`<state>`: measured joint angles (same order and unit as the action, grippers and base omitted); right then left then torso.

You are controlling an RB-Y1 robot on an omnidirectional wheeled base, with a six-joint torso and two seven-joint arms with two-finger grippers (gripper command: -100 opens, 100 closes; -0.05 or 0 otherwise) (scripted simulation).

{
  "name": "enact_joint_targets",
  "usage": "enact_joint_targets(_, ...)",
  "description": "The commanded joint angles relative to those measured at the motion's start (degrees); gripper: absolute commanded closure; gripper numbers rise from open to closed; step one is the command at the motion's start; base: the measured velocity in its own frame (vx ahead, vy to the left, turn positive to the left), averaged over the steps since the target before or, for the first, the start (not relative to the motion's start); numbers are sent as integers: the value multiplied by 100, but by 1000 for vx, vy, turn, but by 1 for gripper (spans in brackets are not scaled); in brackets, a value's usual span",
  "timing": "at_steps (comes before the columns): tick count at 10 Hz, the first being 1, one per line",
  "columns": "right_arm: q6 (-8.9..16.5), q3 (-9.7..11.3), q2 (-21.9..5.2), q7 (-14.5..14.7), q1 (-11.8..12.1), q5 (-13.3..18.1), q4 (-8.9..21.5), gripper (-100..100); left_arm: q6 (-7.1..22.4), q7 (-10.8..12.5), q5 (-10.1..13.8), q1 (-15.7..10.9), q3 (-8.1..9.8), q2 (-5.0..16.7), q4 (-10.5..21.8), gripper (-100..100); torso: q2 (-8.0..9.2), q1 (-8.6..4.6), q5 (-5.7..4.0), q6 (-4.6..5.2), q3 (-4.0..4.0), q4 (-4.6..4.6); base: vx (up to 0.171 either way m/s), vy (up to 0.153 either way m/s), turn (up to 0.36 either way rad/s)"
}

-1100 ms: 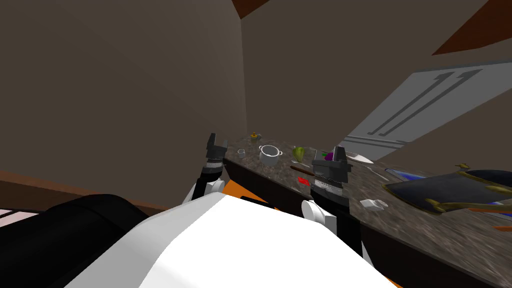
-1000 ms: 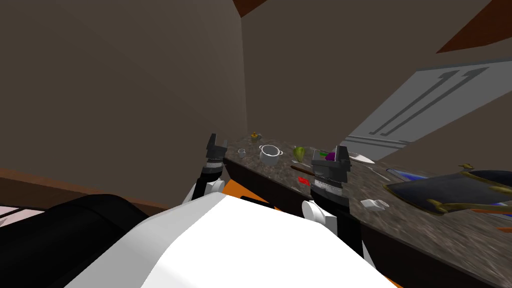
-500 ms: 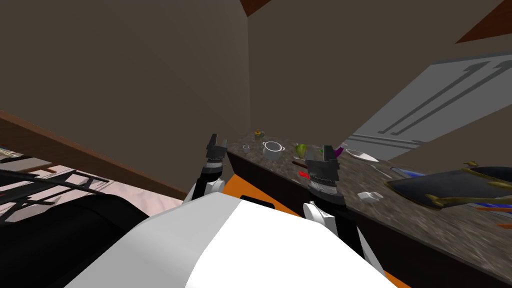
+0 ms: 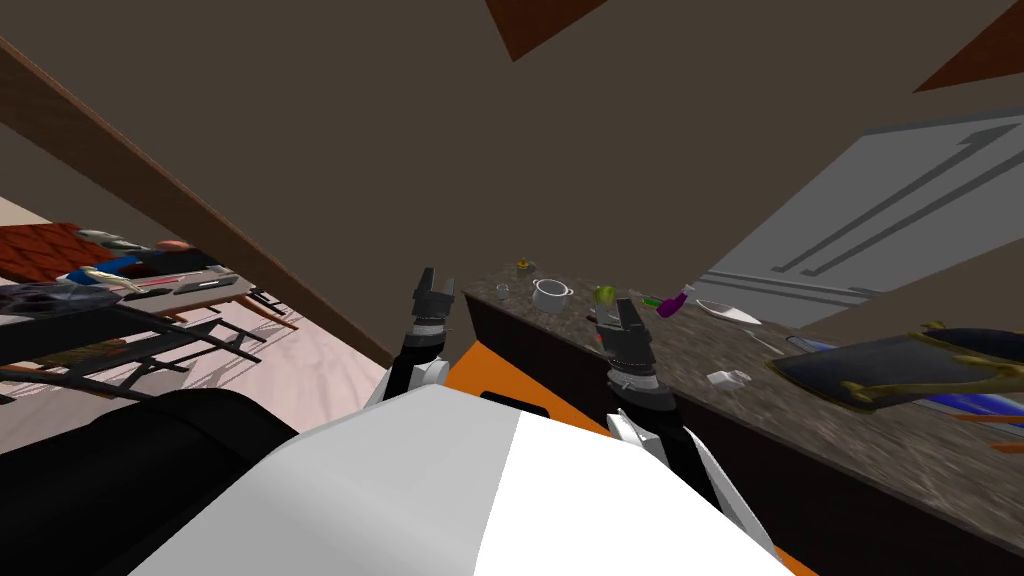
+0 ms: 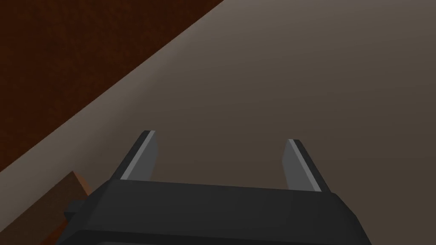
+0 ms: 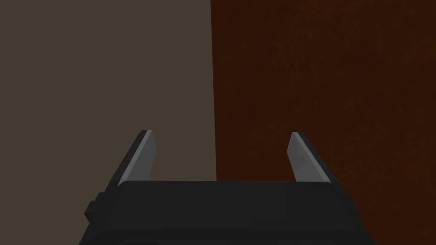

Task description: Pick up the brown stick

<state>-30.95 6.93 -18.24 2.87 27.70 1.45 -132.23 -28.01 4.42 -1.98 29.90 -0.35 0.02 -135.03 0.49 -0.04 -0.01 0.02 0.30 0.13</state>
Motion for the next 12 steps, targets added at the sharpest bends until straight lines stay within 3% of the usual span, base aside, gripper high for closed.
enact_joint_targets(1,-62,81,-286,-62,-32,139,116,-100,0,0,0,0,0,0,0,0,0,0,0,0,0,0,-114,27,119)
enact_joint_targets(2,-62,81,-344,-62,-32,139,116,-100,0,0,0,-1,0,0,0,0,-2,5,1,-3,-2,-2,-90,24,71)
enact_joint_targets(4,-230,247,-748,-132,-67,409,427,-100,0,0,0,0,0,0,0,0,-10,6,1,-3,-7,-3,-125,23,210)
enact_joint_targets(9,-394,403,-1547,-189,-110,690,834,-100,0,0,0,0,0,0,0,0,-20,6,2,-3,-12,-5,-86,30,131)
enact_joint_targets(10,-473,480,-1750,-211,-131,833,1050,-100,0,0,0,1,0,0,0,0,-23,3,1,1,-13,-5,-73,32,238)
enact_joint_targets(11,-473,480,-1879,-211,-131,833,1070,-100,0,0,0,0,0,0,0,0,-23,3,0,-3,-14,-6,-54,24,93)
enact_joint_targets(12,-549,556,-2057,-229,-150,977,1326,-100,0,0,0,1,0,0,0,0,-28,-1,1,2,-16,-6,-49,43,210)
